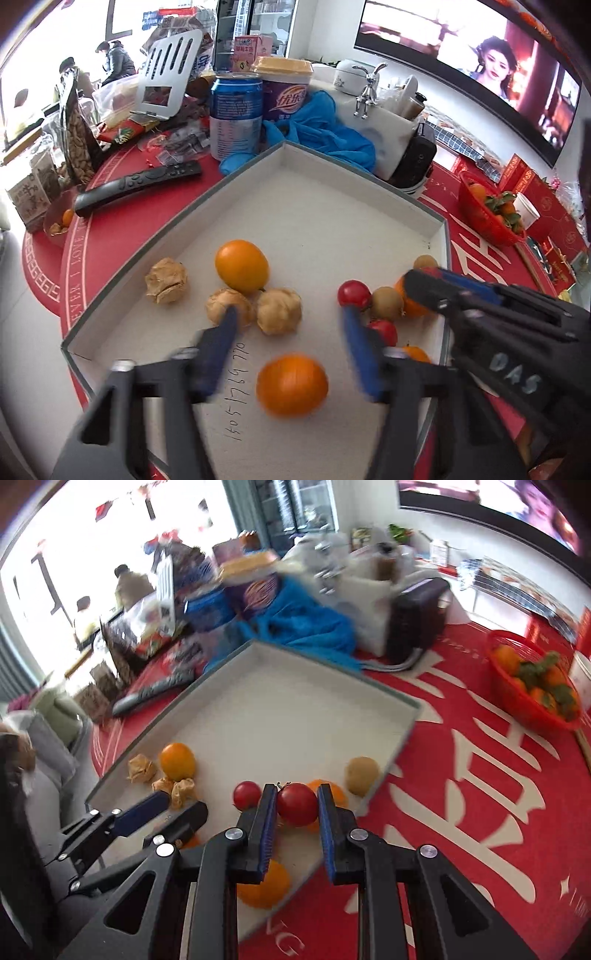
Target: Organize fruits
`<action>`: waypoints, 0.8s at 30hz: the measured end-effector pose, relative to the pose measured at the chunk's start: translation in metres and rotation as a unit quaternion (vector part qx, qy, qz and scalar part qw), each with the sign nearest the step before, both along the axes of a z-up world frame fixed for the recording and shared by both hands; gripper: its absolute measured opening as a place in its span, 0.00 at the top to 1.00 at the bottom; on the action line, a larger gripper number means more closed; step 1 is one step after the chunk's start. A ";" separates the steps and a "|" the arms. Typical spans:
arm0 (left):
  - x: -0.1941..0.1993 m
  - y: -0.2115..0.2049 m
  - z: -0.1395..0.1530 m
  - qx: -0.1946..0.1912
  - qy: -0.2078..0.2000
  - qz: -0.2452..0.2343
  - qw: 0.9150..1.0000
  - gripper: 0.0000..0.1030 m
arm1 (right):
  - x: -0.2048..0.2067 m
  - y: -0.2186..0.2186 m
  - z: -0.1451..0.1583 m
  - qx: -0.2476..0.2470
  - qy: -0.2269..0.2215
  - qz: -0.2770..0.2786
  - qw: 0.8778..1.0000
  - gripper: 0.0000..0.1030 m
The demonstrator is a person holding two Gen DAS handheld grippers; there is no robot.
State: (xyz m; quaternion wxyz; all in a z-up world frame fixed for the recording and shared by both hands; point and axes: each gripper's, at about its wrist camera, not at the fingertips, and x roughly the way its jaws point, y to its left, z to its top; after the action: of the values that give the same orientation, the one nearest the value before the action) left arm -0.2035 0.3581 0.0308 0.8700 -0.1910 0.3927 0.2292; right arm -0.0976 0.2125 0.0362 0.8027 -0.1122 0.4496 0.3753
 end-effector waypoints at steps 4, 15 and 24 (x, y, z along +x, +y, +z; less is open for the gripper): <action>0.001 -0.003 0.002 0.008 0.009 0.001 1.000 0.18 | -0.002 0.012 -0.001 -0.018 0.002 0.014 1.000 0.52; 0.003 -0.009 0.007 0.032 0.027 -0.002 0.999 0.09 | -0.009 0.020 0.014 -0.049 -0.022 0.025 0.998 0.13; 0.005 -0.006 0.001 0.010 0.027 0.002 1.000 0.09 | -0.001 0.008 0.018 -0.058 -0.009 -0.003 0.998 0.00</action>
State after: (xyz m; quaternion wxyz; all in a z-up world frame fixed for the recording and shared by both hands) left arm -0.1983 0.3520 0.0318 0.8606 -0.1765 0.4134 0.2396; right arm -0.0985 0.2203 0.0540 0.8001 -0.1606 0.4636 0.3451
